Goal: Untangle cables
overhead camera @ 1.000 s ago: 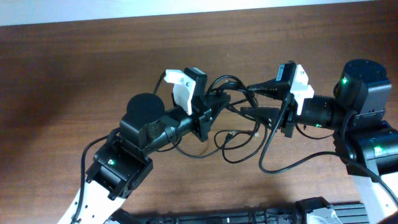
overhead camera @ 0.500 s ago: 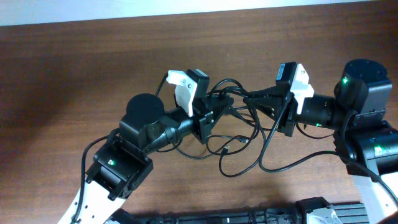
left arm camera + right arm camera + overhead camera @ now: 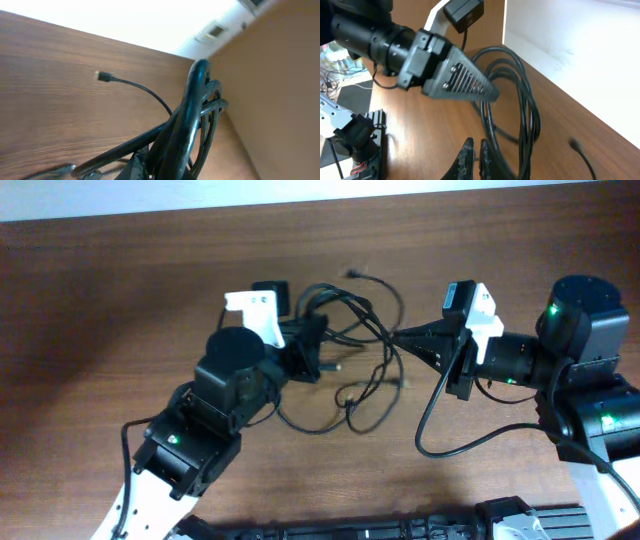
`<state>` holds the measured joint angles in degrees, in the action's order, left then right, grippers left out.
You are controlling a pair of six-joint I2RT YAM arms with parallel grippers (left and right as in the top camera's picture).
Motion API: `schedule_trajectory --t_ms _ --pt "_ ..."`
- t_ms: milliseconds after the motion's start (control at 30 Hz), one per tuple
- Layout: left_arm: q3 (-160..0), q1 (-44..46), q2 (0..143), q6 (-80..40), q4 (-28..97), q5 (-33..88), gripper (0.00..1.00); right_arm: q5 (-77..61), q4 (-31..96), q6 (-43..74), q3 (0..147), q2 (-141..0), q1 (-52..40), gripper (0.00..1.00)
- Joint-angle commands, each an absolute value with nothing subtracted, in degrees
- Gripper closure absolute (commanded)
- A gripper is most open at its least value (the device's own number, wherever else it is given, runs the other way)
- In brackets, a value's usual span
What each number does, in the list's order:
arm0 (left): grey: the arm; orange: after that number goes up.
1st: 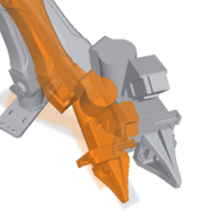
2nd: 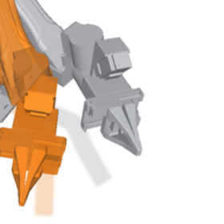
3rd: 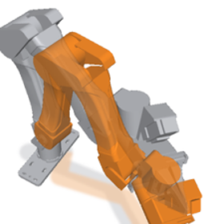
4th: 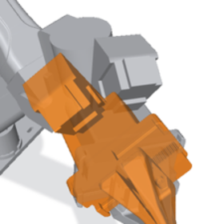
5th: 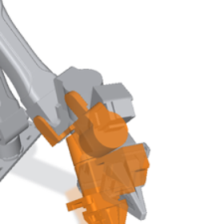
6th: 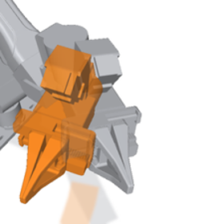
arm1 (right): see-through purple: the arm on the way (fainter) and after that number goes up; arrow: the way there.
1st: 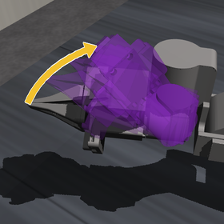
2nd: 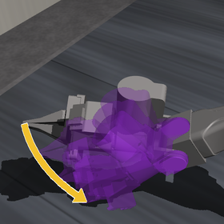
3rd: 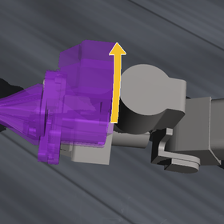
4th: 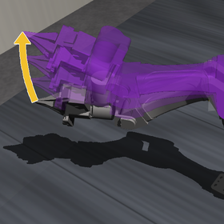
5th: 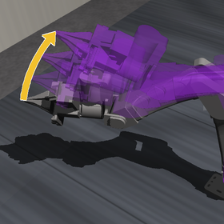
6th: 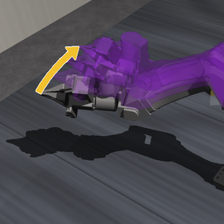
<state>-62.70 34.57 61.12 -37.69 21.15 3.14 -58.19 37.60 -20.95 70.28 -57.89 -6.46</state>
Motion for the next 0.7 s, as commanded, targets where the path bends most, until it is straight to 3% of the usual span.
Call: schedule_trajectory --t_ms 0,33,67,100,167,400,433,500,567,667 --pt "-63.4 31.4 58.7 -41.1 21.3 2.0 1.0 -57.3 37.6 -20.5 71.0 -57.3 -6.3 0.96" --pt "-63.4 31.0 58.4 -41.1 21.3 3.0 1.0 -56.2 37.7 -20.5 71.0 -57.3 -6.3 0.87" --pt "-63.4 30.9 58.2 -40.6 21.2 4.1 1.0 -55.7 37.7 -20.6 71.0 -57.3 -6.3 0.6" --pt "-63.4 30.9 58.1 -39.8 21.0 5.5 1.0 -55.3 37.7 -20.6 71.0 -57.3 -6.3 0.28" --pt "-63.4 31.0 58.2 -38.5 20.6 10.2 1.0 -54.8 37.7 -20.6 71.0 -57.3 -6.3 0.01" --pt "-63.4 31.0 59.8 -31.1 14.7 29.7 1.0 -54.8 37.5 -20.6 71.0 -57.4 -6.3 0.02" --pt "-63.4 31.0 60.1 -31.1 14.1 30.8 1.0 -54.8 37.5 -20.8 70.9 -57.4 -6.3 0.08" --pt "-63.4 31.0 60.7 -31.1 13.2 32.2 1.0 -54.8 37.4 -20.8 71.0 -57.4 -6.3 0.28" --pt "-63.4 31.0 61.5 -30.7 12.8 34.6 1.0 -54.8 37.4 -20.8 71.0 -57.4 -6.3 0.62" --pt "-63.4 31.0 62.4 -30.5 12.6 36.7 1.0 -54.8 37.4 -20.8 70.9 -57.4 -6.3 0.7"
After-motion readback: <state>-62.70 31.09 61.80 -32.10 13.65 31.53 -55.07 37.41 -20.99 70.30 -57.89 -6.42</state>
